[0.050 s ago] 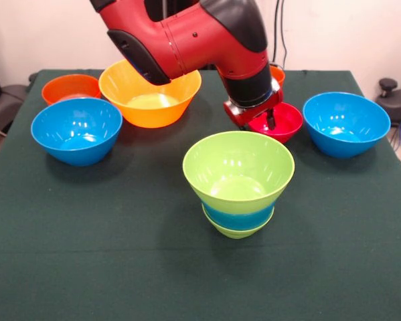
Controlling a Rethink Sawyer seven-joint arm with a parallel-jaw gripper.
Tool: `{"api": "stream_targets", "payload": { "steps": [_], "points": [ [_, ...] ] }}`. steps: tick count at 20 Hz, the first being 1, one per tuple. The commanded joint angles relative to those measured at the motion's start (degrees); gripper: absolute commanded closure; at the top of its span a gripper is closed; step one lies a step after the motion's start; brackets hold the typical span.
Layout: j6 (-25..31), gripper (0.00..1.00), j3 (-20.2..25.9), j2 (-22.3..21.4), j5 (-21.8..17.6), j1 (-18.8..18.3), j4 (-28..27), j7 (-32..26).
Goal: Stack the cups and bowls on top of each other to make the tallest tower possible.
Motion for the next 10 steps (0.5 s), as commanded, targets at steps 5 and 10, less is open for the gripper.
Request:
{"api": "stream_targets", "payload": {
  "steps": [5,10],
  "points": [
    [-1.5,1.00,-3.8,4.4,-5.9,3.9,-5.1,-2.7],
    [-1.5,1.00,-3.9,4.5,-5.8,4.1,-5.1,-2.8]
  ]
}}
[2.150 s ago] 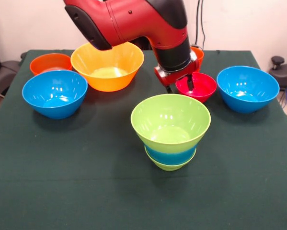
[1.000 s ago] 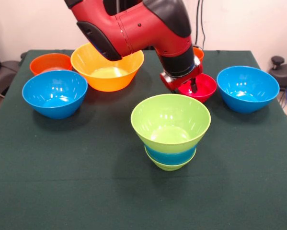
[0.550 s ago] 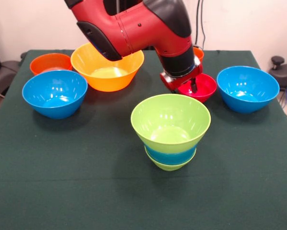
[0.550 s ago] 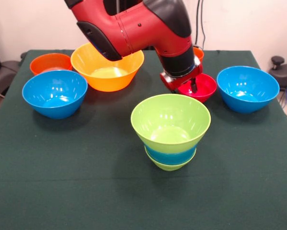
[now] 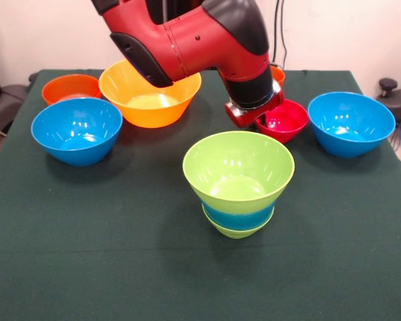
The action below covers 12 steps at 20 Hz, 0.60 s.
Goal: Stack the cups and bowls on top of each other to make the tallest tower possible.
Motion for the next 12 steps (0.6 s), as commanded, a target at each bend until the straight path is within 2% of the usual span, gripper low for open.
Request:
{"api": "stream_targets", "payload": {
  "steps": [1,12],
  "points": [
    [-1.6,1.00,-3.3,3.9,-5.7,3.3,-4.7,-2.8],
    [-3.1,1.00,-3.4,3.6,-6.2,2.8,-3.7,-2.4]
  ]
}}
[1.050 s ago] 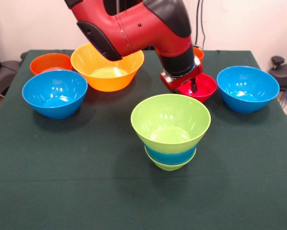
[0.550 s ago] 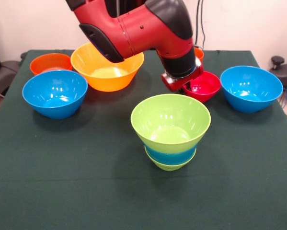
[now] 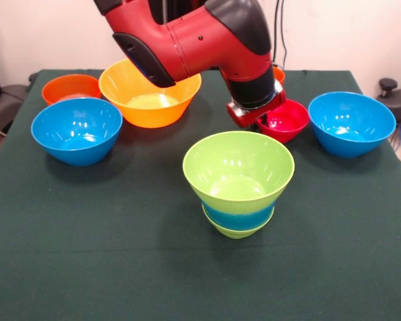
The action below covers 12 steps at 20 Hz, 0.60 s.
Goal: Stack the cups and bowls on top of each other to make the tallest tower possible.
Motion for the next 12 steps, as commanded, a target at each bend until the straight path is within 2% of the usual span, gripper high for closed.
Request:
{"api": "stream_targets", "payload": {
  "steps": [1,11,12],
  "points": [
    [-3.4,1.00,-3.3,3.6,-6.2,2.5,-3.7,-2.3],
    [-2.2,1.00,-3.3,3.6,-5.8,2.6,-3.9,-2.8],
    [-2.1,0.00,-3.3,3.6,-5.8,2.6,-3.9,-2.8]
  ]
}}
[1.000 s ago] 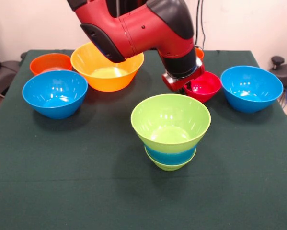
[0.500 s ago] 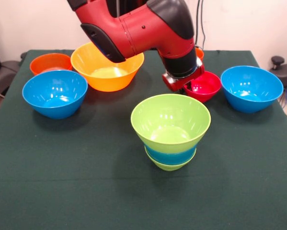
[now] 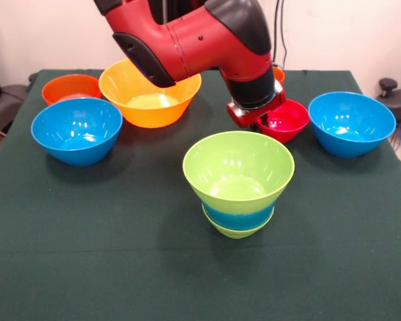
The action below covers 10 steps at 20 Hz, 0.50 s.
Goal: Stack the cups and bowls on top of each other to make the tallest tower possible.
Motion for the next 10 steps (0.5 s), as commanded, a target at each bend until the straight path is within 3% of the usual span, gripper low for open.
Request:
{"api": "stream_targets", "payload": {
  "steps": [1,10],
  "points": [
    [-2.2,0.00,-3.3,3.6,-5.9,2.5,-3.9,-2.9],
    [-0.9,0.00,-3.5,3.4,-5.8,2.5,-3.9,-3.7]
  ]
}}
